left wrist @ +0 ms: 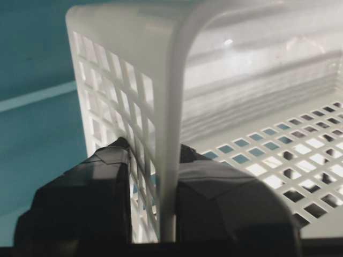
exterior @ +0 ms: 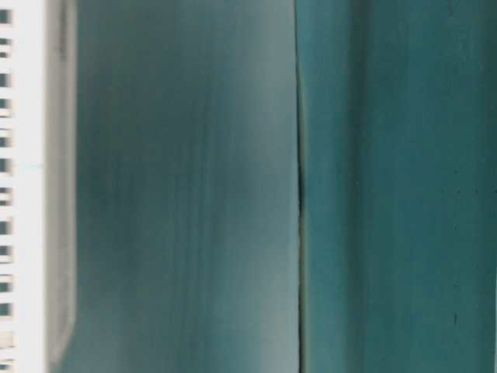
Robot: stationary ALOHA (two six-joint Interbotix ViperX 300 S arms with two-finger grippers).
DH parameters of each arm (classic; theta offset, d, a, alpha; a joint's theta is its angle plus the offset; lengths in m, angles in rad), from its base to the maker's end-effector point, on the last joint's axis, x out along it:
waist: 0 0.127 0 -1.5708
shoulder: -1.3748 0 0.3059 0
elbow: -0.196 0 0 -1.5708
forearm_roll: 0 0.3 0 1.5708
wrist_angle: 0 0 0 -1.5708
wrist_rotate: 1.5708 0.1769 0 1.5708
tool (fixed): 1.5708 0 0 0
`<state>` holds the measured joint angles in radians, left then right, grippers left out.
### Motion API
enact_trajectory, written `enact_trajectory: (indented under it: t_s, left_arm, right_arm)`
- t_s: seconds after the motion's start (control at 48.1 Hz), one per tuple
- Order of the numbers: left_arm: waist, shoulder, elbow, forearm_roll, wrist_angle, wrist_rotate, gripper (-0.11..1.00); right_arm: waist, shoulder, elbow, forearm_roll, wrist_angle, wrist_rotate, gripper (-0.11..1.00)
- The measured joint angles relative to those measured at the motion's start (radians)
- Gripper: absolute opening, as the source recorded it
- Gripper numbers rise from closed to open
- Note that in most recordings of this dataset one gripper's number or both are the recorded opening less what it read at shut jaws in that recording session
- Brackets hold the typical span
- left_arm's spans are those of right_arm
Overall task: Lift the white basket with both hands.
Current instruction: 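Lift the basket upward and forward with both grippers, then hold the basket raised with both grippers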
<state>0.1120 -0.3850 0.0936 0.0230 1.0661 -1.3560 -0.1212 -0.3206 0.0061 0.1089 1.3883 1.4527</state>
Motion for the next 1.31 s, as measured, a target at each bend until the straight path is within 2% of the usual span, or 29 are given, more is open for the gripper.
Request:
enact_trajectory:
  t_s: [0.166,0.354,0.645,0.957,1.31]
  left_arm:
    - [-0.002,0.009,-0.084,0.003,0.026,0.0,0.08]
    - [-0.006,0.021,-0.16,0.003,0.049,0.0,0.08]
    - [-0.005,0.032,-0.227,0.003,0.057,0.0,0.08]
    - [-0.008,0.032,-0.267,0.003,0.066,-0.002,0.08]
    - [-0.008,0.04,-0.291,0.003,0.069,0.0,0.08]
  right_arm:
    - [-0.002,0.0,-0.094,0.0,0.063,0.0,0.2]
    - [-0.002,0.0,-0.16,0.0,0.081,0.0,0.2]
    - [-0.002,0.008,-0.232,0.0,0.083,0.0,0.2]
    - [-0.002,0.061,-0.359,0.0,0.152,-0.017,0.2]
    - [-0.002,0.061,-0.367,-0.006,0.16,-0.029,0.2]
